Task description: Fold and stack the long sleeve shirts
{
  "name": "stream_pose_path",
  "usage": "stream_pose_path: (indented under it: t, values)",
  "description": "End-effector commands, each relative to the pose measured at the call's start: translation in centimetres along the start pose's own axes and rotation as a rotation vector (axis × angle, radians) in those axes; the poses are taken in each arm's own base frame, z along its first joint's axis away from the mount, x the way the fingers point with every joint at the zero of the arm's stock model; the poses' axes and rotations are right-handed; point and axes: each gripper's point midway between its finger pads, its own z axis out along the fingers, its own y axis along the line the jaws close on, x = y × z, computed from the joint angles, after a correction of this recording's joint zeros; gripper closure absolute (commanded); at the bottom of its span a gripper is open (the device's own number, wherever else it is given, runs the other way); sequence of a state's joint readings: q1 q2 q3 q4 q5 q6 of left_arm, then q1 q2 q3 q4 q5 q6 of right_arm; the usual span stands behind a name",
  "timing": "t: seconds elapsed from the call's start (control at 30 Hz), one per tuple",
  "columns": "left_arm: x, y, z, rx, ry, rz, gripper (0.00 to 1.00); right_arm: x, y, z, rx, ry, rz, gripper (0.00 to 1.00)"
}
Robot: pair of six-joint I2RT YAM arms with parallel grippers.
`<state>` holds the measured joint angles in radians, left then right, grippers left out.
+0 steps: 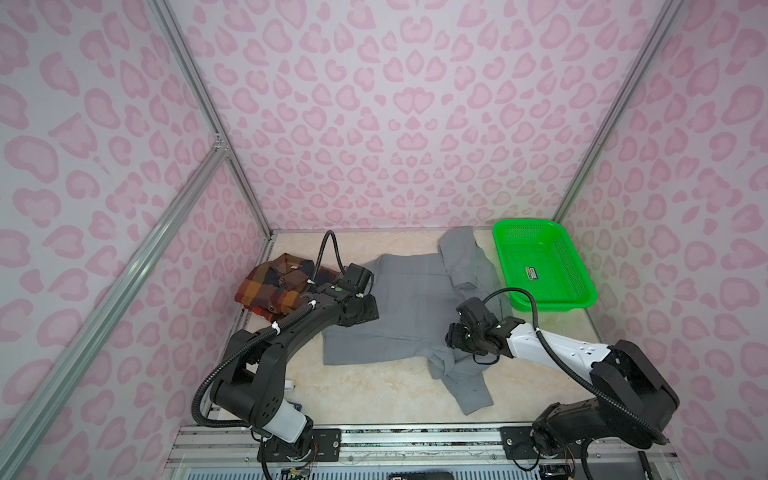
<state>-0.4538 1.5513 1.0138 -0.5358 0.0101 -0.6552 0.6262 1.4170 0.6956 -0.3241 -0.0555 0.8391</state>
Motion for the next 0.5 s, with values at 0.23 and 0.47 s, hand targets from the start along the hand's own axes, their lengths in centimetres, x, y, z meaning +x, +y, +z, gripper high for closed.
stream_pose_path:
  t: [0.23, 0.47]
  values:
    - [4.9, 2.8, 2.2, -0.075, 0.020, -0.071, 0.40, 1.4, -10.0, -3.2, 0.293, -0.061, 0.141, 0.31]
    - [6.6, 3.2, 1.4, -0.088, 0.033, -0.067, 0.40, 3.8, -11.5, -5.2, 0.273, -0.028, 0.142, 0.30]
